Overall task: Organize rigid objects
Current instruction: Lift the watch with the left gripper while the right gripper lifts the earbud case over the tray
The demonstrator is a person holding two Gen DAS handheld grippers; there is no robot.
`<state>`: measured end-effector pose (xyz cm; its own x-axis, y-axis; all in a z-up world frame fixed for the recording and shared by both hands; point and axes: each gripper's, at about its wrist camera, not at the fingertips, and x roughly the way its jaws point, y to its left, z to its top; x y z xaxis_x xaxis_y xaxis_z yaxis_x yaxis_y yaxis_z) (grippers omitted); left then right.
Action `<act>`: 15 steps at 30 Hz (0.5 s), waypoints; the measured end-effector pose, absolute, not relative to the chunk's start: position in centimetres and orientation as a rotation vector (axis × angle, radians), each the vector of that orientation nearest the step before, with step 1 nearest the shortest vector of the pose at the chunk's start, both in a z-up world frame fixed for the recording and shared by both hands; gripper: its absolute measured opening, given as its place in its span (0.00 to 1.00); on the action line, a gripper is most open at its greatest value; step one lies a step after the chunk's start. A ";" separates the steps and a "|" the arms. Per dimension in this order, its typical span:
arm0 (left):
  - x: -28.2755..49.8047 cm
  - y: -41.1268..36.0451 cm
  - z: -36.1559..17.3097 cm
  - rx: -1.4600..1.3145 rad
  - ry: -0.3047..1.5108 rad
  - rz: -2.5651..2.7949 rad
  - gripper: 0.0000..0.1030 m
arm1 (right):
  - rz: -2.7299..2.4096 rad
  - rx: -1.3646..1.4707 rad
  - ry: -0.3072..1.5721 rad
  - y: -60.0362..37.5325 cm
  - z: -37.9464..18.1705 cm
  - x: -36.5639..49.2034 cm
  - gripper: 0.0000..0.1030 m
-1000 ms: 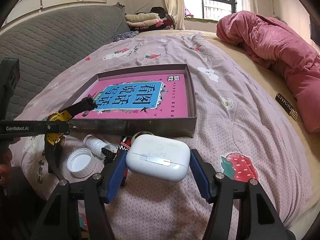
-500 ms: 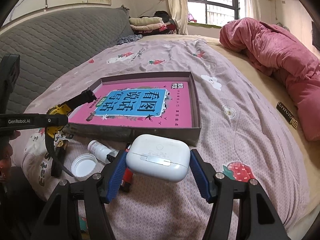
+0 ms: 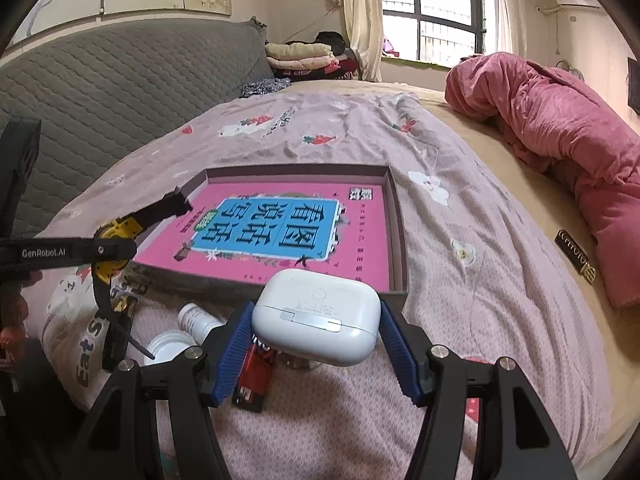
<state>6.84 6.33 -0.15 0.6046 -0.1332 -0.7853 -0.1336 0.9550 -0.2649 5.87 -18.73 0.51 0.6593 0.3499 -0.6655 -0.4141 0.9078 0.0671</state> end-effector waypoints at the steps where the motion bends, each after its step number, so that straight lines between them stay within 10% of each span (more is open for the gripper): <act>1: 6.9 6.3 -0.1 -0.308 0.925 0.004 0.18 | 0.432 -0.093 0.733 -18.7 0.6 6.0 0.61; 15: 7.8 6.0 0.8 -0.285 0.909 0.012 0.18 | 0.439 -0.086 0.722 -18.1 1.3 7.3 0.61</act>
<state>7.83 6.00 0.79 0.6168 -0.1102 -0.7793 -0.1302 0.9622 -0.2391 7.33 -18.12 1.30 0.6637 0.3593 -0.6560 -0.4176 0.9057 0.0735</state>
